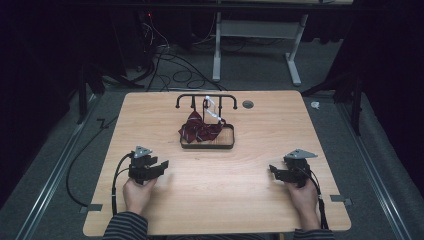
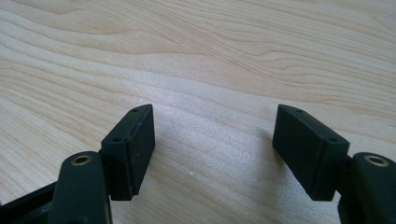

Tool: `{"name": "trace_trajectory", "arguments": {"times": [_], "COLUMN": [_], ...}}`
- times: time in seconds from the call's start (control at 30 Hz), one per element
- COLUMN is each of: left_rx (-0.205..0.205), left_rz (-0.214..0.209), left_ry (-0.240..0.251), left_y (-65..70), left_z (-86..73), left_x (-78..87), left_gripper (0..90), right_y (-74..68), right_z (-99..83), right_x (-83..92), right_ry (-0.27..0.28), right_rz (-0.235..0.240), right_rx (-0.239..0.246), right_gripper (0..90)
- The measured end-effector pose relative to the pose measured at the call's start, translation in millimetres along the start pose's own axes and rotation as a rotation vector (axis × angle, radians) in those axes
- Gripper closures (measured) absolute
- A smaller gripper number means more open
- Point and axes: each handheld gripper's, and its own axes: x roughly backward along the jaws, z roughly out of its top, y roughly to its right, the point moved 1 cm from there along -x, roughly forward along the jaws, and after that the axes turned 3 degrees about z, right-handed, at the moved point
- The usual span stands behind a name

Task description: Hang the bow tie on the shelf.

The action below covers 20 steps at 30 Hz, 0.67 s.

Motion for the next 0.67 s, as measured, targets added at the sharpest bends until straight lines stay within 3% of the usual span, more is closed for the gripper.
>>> {"name": "trace_trajectory", "arguments": {"times": [0.3, 0.47, 0.67], "left_rx": [-0.123, -0.117, -0.114], "left_rz": [0.082, 0.079, 0.082], "left_ry": [-0.059, 0.003, 0.013], "left_y": [9.9, 8.9, 8.6], "left_z": [-7.3, -13.0, -14.3], "left_x": [-20.7, -23.3, -23.4], "left_gripper": [45.2, 40.7, 38.8], "right_y": [0.0, -0.1, -0.1], "right_z": [0.0, -0.1, -0.1], "right_x": [0.0, 0.1, 0.1], "right_ry": [0.0, 0.0, 0.0], "right_rz": [0.0, 0.0, -0.001], "right_rx": [0.001, 0.001, 0.0], "right_gripper": [31.1, 31.2, 31.2]}}
